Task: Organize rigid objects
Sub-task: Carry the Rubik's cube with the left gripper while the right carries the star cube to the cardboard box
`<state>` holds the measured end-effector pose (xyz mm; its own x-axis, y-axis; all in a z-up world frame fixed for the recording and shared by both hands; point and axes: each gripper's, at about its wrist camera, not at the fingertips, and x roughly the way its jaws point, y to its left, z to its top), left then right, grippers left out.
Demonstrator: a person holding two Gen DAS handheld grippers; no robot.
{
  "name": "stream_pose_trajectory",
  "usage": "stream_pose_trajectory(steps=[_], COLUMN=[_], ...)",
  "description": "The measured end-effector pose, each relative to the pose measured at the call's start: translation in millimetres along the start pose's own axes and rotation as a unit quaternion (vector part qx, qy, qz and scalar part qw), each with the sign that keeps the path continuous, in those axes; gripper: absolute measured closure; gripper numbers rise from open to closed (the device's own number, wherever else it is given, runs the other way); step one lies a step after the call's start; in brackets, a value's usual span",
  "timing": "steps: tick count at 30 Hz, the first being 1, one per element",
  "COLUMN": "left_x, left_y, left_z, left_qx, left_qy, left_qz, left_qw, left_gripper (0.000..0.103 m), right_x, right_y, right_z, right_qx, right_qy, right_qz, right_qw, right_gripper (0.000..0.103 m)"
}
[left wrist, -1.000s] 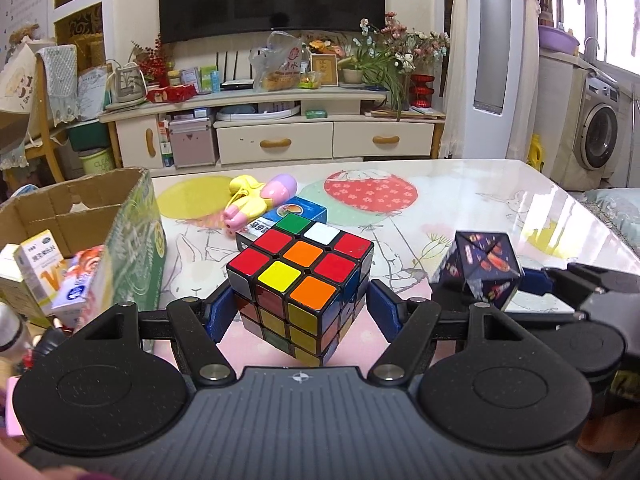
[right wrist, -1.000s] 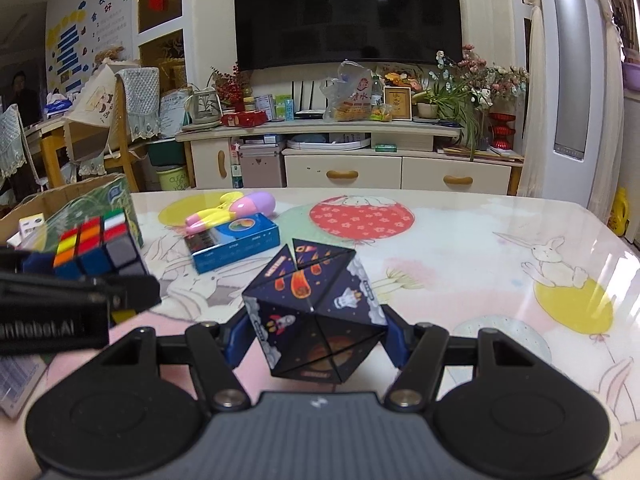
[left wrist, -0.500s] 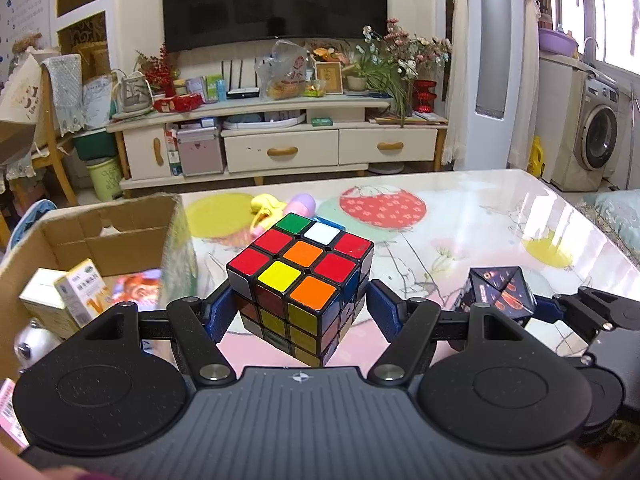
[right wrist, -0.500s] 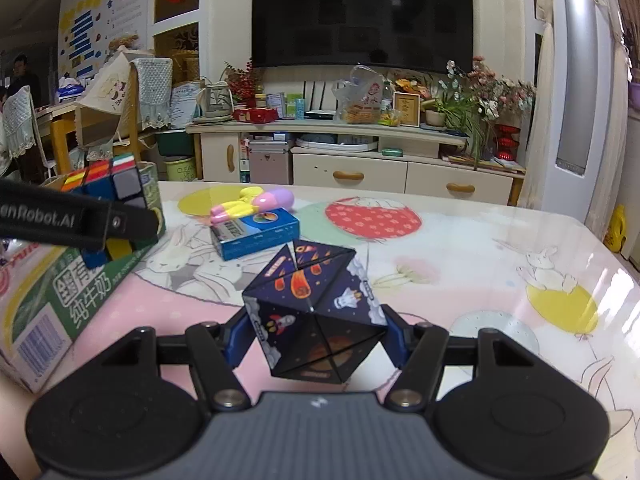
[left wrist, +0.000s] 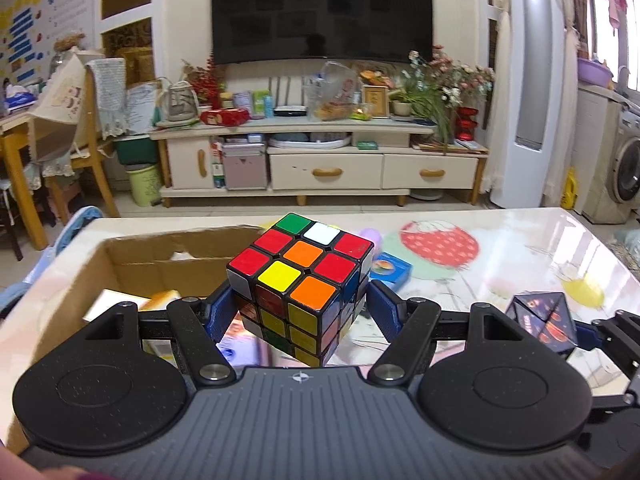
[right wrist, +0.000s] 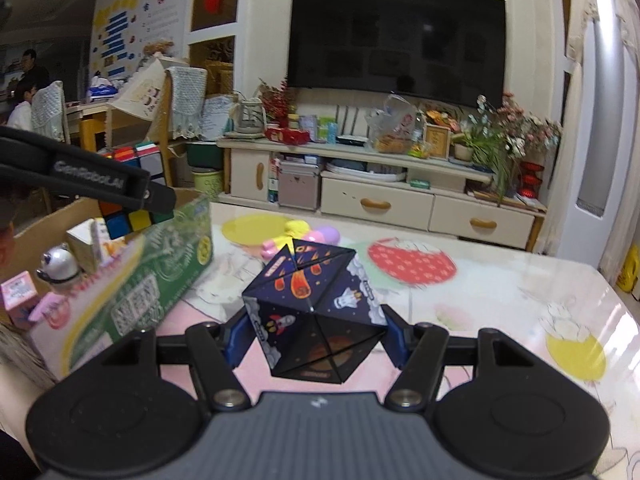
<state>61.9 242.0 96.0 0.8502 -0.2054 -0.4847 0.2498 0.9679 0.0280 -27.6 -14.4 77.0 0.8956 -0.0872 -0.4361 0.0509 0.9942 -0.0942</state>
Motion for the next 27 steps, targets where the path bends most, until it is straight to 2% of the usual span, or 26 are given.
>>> stream_pose_trajectory(steps=[13,27], left_x=[14,25], left_y=[23,39], left_z=[16,23], left_qx=[-0.019,-0.051], left_qy=[0.012,0.026], left_qz=[0.043,0.081], left_qw=[0.9988,0.9950], left_gripper=[0.016,0.016], right_x=[4,20], right_y=[44,94], right_z=[25,41], right_qx=[-0.033,-0.081], right_qy=[-0.016,-0.020], right_qz=[0.047,0.104], right_qw=[0.998,0.991], right_gripper=[0.039,0.039])
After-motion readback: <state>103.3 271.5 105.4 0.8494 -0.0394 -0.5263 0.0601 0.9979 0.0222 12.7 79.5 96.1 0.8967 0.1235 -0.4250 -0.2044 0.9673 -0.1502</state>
